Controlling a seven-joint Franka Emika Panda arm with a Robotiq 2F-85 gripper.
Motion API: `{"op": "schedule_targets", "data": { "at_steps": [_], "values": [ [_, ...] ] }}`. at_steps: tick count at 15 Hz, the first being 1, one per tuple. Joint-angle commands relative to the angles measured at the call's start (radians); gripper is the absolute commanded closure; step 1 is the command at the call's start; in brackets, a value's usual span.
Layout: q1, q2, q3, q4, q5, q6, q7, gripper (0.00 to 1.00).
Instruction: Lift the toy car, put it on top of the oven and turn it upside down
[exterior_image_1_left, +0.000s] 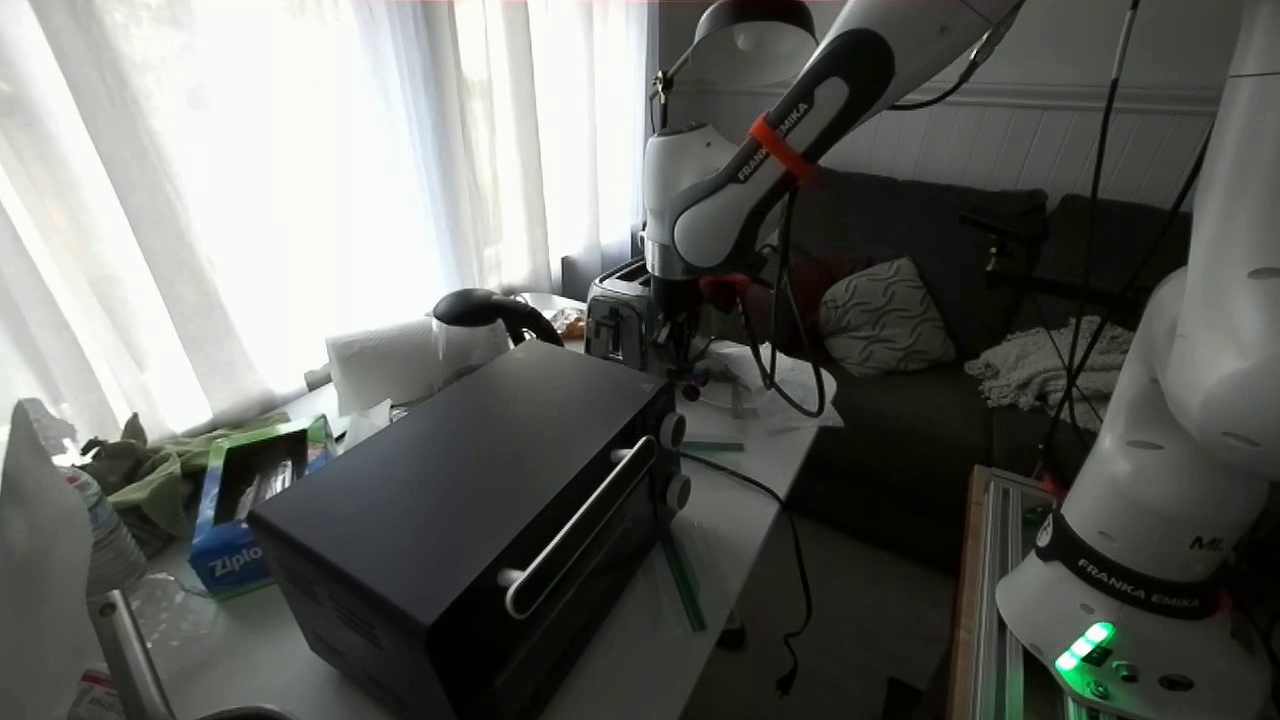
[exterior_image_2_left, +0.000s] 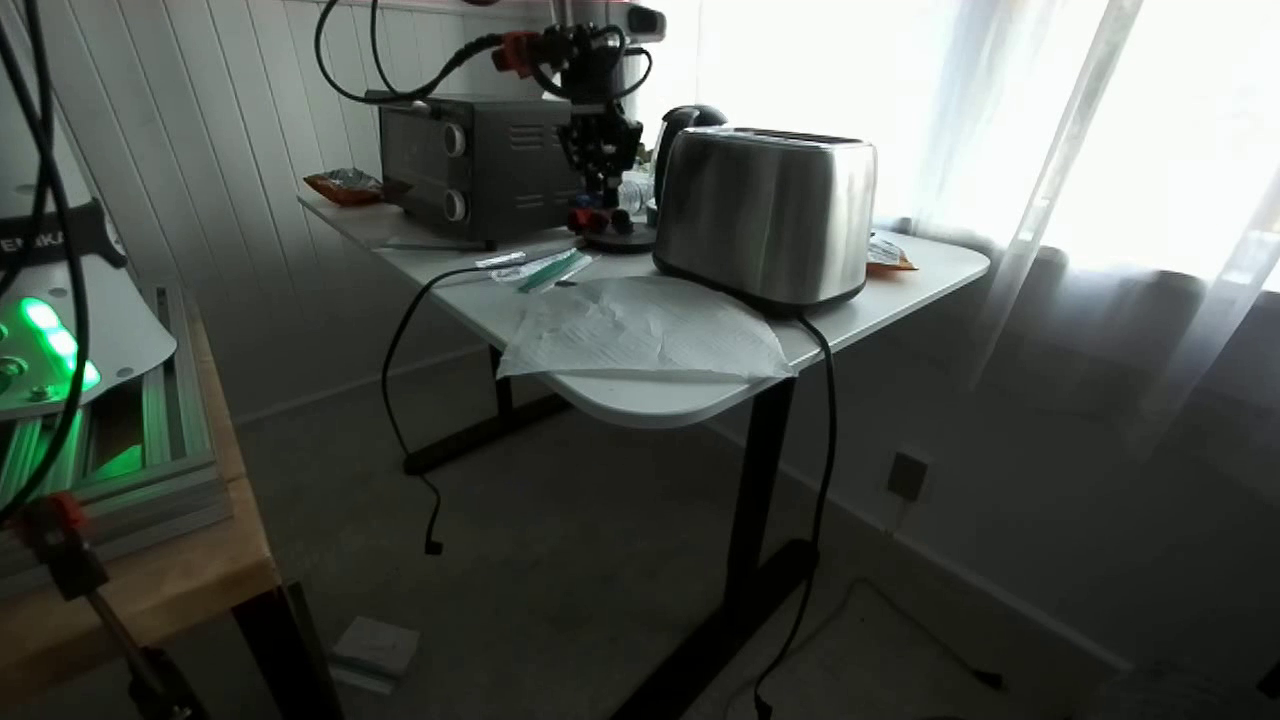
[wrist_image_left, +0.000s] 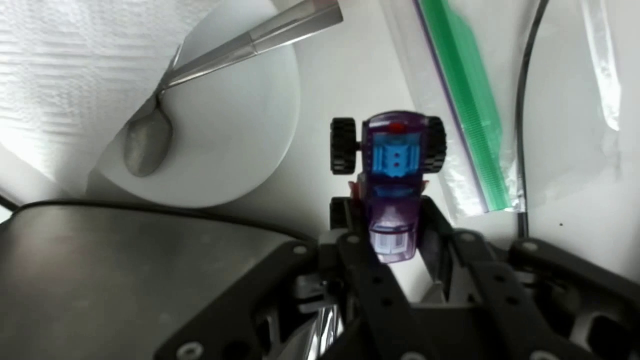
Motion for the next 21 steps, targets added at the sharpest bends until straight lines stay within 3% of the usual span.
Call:
{"op": "schedule_targets", "data": {
  "at_steps": [1, 6, 11, 16, 21],
  "values": [
    [0.008, -0.152, 0.021, -0.039, -0.057, -0.125, -0.005, 0.93],
    [0.024, -0.285, 0.078, -0.025, -0.01, -0.275, -0.15, 0.93],
    [0.092, -0.366, 0.134, -0.001, -0.001, -0.392, -0.303, 0.93],
    [0.192, -0.422, 0.194, 0.014, 0.004, -0.441, -0.45, 0.93],
    [0.28, -0.397, 0.218, 0.054, 0.06, -0.44, -0.645, 0.93]
  ]
}}
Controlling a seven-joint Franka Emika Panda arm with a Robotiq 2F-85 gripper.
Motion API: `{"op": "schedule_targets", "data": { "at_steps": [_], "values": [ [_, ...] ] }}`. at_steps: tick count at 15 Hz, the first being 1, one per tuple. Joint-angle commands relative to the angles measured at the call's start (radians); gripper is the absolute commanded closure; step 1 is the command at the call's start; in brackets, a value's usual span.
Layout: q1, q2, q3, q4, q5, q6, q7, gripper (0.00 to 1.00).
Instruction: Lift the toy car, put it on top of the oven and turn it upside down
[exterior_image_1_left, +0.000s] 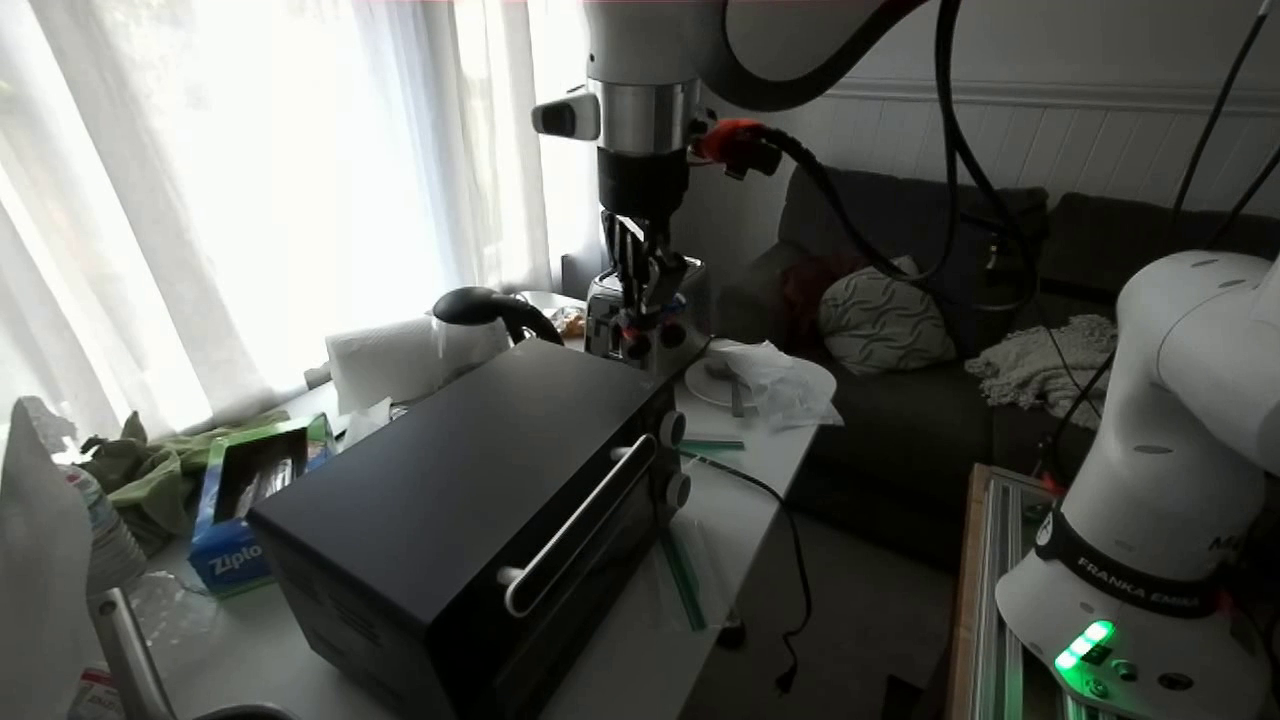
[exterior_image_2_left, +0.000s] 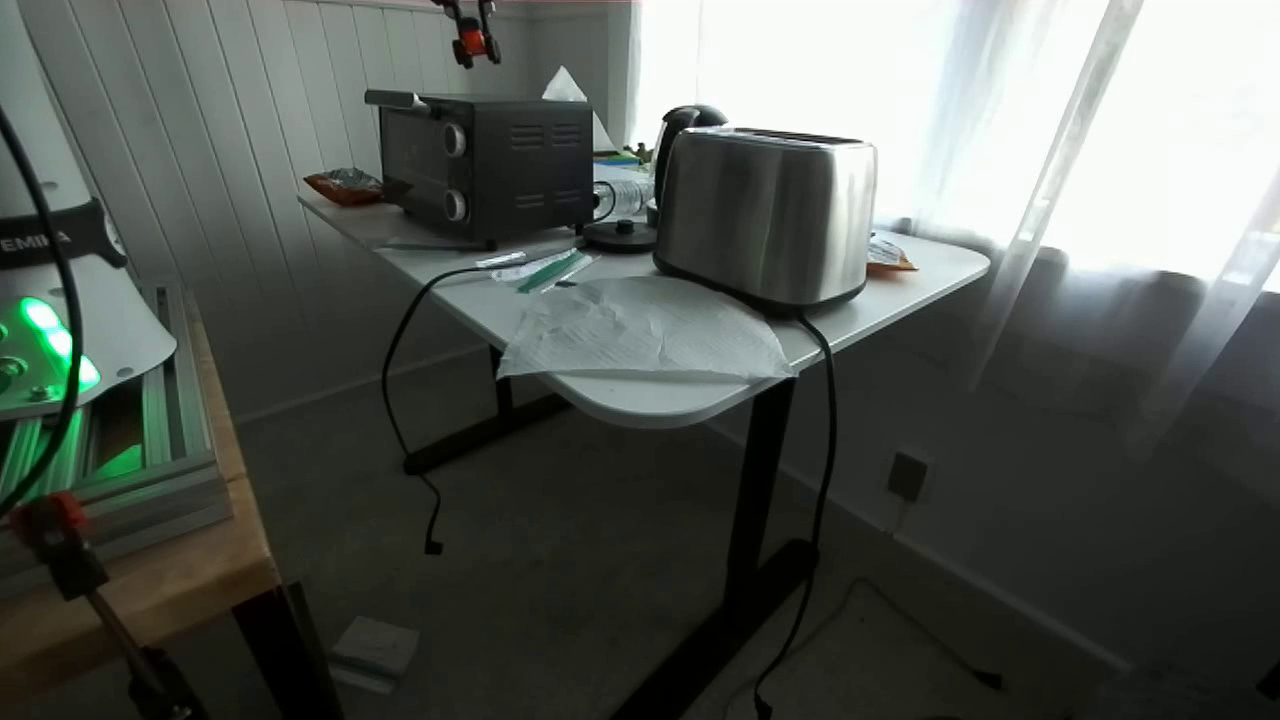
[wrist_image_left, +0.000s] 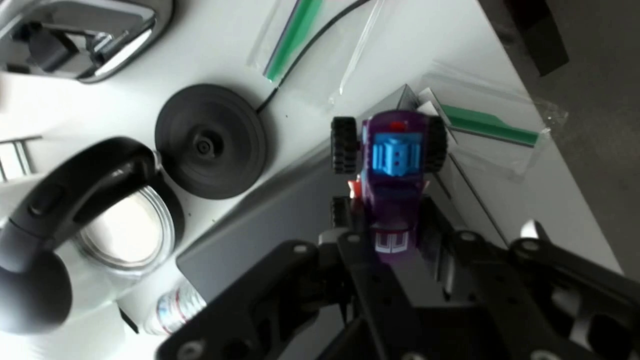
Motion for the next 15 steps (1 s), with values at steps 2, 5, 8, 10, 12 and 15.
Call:
{"op": "schedule_targets", "data": {
  "at_steps": [2, 5, 8, 10, 12, 15],
  "values": [
    [0.056, 0.032, 0.01, 0.041, 0.088, -0.026, -0.218, 0.93],
    [0.066, 0.061, 0.022, 0.05, 0.111, -0.007, -0.314, 0.93],
    [0.059, 0.106, 0.039, 0.071, 0.124, -0.007, -0.335, 0.93],
    [0.055, 0.133, 0.045, 0.083, 0.134, 0.007, -0.339, 0.93],
    [0.051, 0.158, 0.051, 0.096, 0.13, 0.033, -0.341, 0.93],
    [0.043, 0.198, 0.054, 0.118, 0.136, 0.079, -0.348, 0.93]
  ]
}}
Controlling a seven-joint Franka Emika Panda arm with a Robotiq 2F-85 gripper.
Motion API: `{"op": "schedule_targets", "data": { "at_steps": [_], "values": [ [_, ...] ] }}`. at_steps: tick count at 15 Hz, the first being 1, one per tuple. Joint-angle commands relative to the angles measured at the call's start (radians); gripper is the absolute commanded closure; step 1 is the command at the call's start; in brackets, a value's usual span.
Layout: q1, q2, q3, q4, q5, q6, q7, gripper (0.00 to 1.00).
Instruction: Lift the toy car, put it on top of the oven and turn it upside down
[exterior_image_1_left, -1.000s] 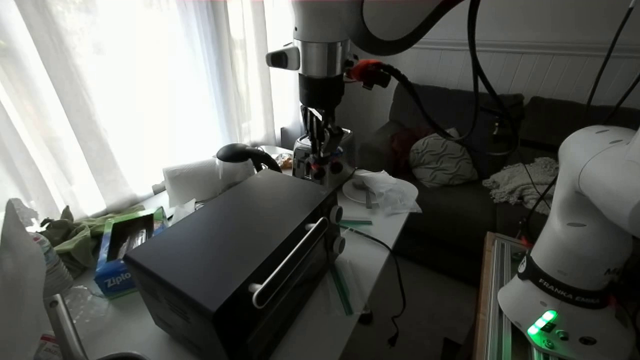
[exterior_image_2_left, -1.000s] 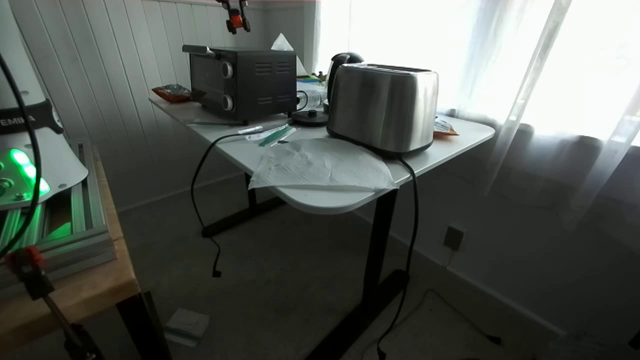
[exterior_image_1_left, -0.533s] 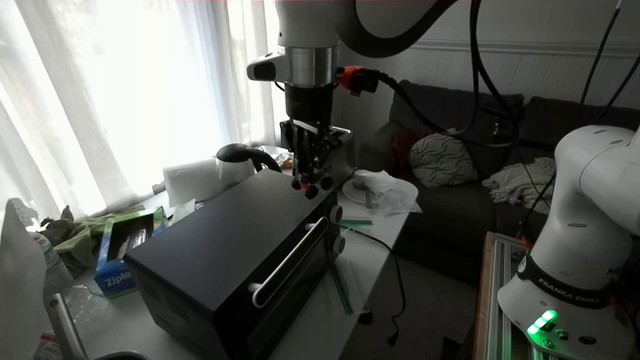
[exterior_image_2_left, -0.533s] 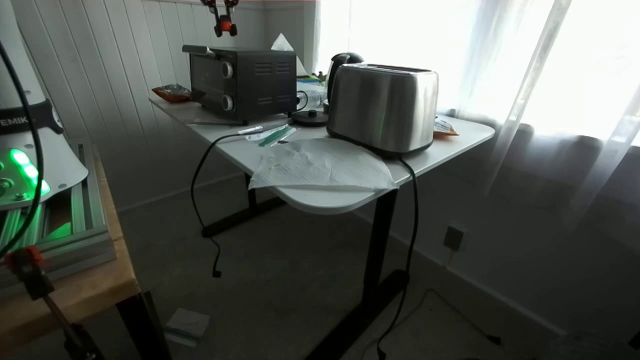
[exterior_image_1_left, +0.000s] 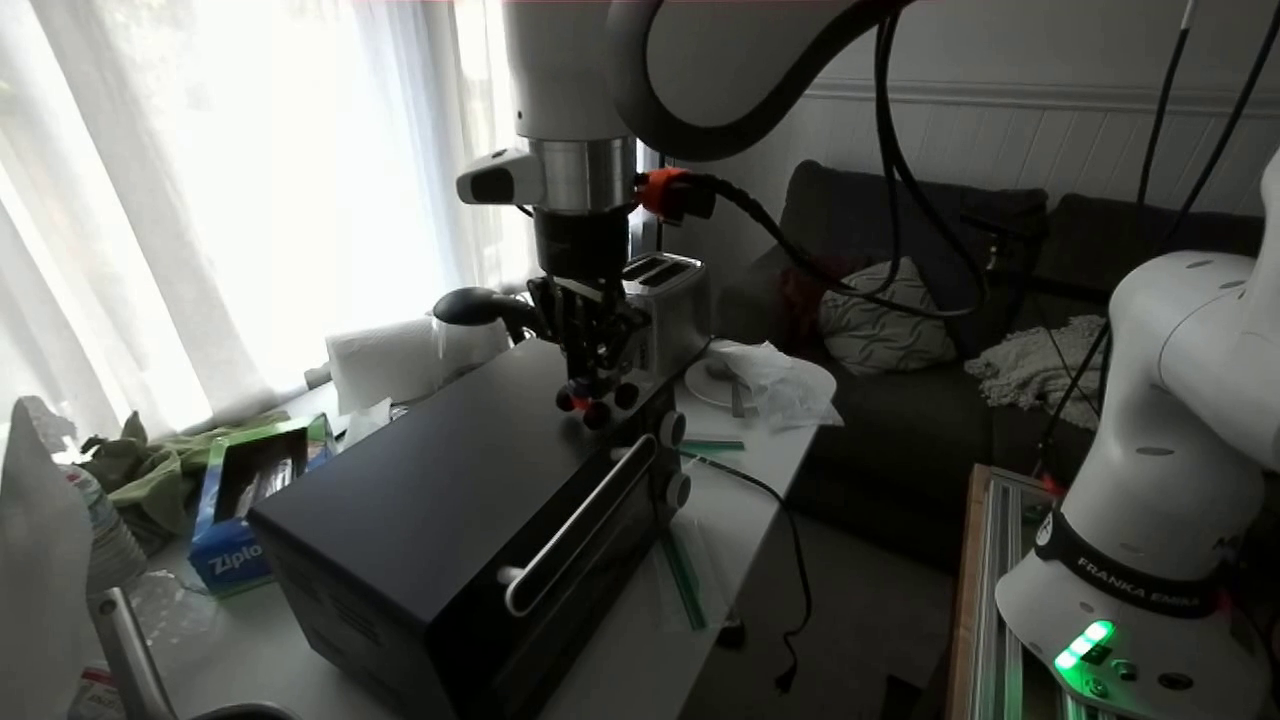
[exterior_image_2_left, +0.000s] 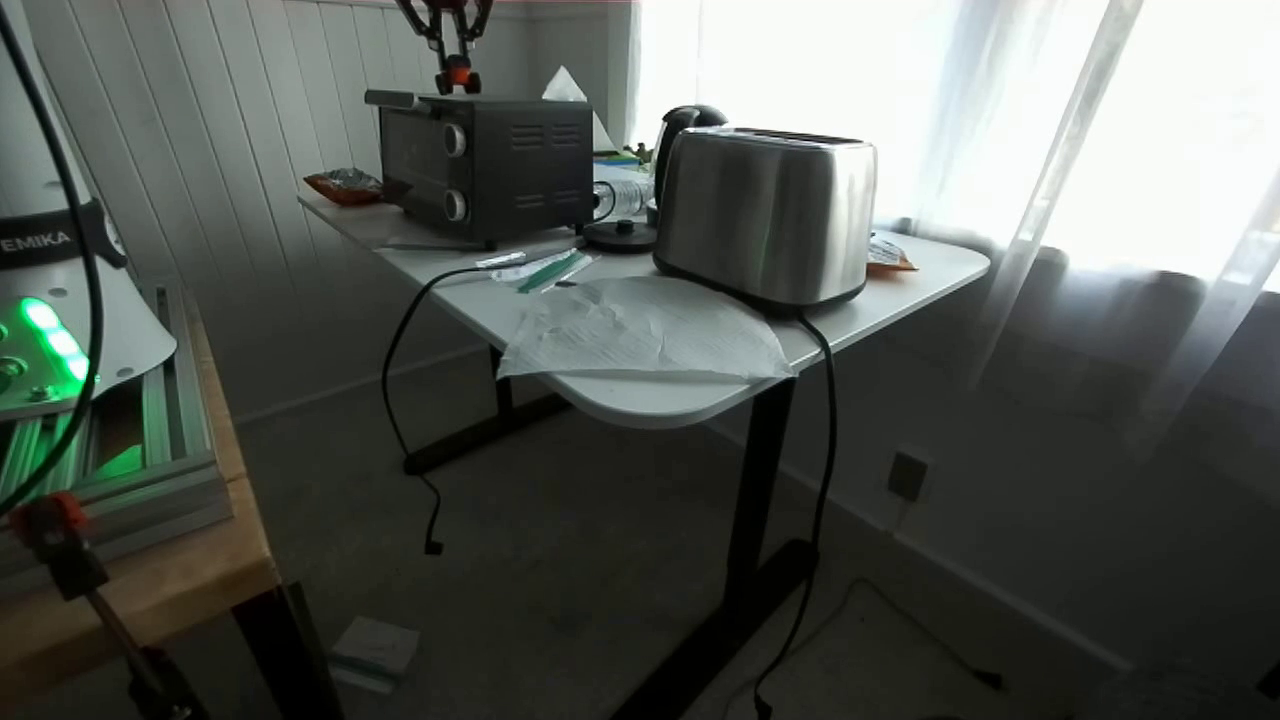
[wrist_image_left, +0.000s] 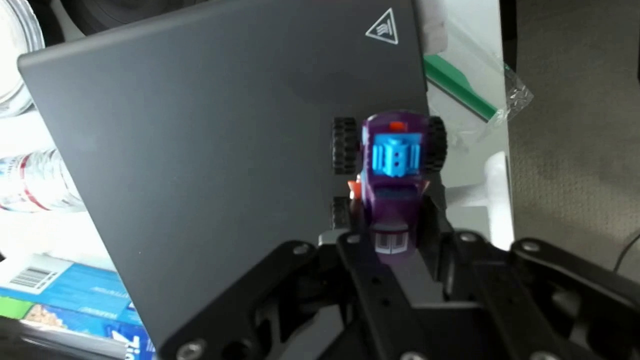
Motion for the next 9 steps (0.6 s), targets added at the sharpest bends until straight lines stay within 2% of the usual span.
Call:
{"op": "schedule_targets", "data": {
  "at_steps": [1, 9],
  "values": [
    [-0.019, 0.051, 0.015, 0.043, 0.034, 0.05, -0.049, 0.93],
    [-0.03, 0.128, 0.029, 0.117, 0.029, 0.075, -0.083, 0.93]
  ]
}}
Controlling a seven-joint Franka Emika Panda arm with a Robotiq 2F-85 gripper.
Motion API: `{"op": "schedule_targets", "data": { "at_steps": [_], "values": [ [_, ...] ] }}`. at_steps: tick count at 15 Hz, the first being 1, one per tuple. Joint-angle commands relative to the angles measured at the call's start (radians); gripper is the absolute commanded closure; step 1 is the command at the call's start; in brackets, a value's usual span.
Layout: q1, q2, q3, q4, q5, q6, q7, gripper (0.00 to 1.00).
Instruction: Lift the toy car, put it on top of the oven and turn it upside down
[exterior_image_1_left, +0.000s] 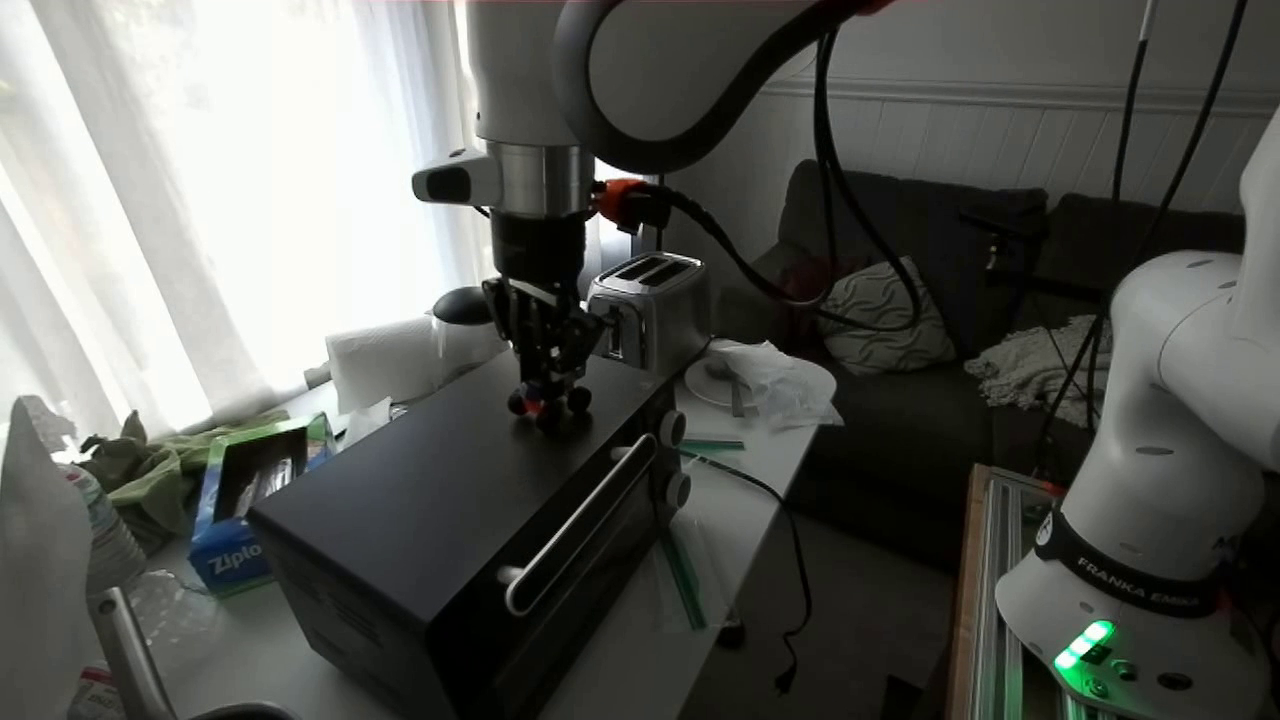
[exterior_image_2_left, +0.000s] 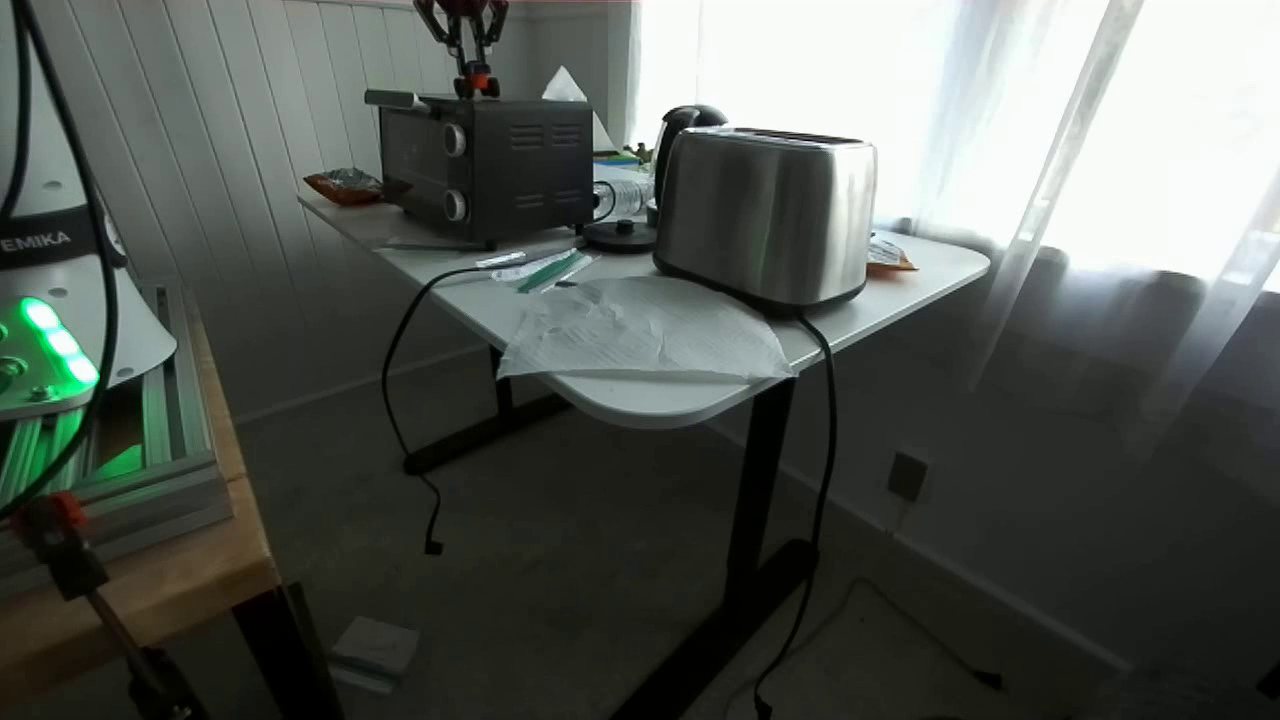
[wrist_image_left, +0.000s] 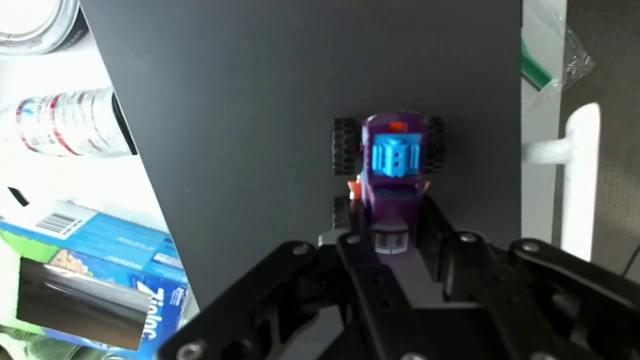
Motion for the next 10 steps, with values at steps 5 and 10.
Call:
{"op": "schedule_targets", "data": {
  "at_steps": [5, 10],
  "values": [
    [-0.039, 0.046, 0.018, 0.046, 0.012, -0.005, 0.0, 0.26],
    [-0.067, 0.034, 0.012, 0.04, 0.046, -0.019, -0.006, 0.0]
  ]
}}
